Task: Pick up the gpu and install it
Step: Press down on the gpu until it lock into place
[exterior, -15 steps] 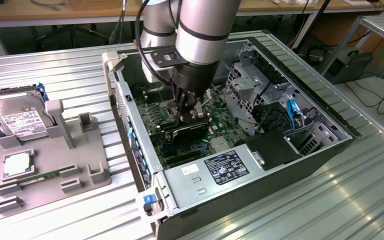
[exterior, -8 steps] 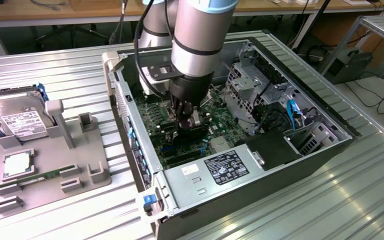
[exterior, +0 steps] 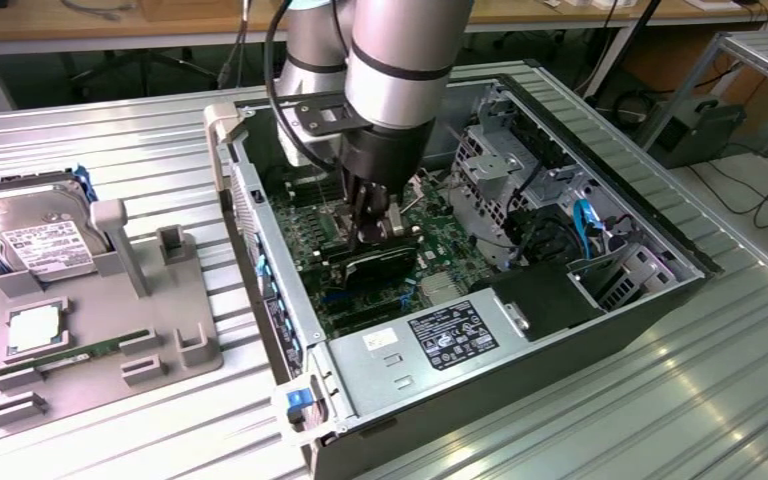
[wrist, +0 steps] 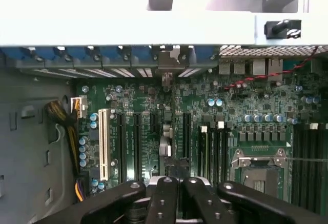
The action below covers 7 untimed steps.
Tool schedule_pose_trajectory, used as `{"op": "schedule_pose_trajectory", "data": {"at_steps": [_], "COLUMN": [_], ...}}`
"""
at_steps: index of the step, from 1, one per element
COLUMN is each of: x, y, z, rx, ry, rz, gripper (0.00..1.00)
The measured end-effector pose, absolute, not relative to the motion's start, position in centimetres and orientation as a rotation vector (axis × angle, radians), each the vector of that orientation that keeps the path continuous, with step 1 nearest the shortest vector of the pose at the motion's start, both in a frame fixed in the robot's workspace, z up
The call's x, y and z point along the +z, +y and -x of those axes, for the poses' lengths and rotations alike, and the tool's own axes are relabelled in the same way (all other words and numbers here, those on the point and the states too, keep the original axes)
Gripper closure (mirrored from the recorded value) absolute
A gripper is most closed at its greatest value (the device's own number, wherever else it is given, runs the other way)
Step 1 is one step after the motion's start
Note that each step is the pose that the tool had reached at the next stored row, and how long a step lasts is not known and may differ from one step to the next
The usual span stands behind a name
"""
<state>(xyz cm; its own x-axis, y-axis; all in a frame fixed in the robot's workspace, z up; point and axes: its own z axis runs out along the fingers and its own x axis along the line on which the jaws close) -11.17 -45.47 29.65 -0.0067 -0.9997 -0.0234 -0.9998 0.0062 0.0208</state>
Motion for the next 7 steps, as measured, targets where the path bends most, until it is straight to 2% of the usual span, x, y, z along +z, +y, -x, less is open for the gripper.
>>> {"op": "schedule_pose_trajectory", "data": {"at_steps": [7], "x": [29.68], "y": [-45.47], "z": [11.17], "rx": [0.049], "ry": [2.227], "rz": [2.213], "gripper": [0.89]}}
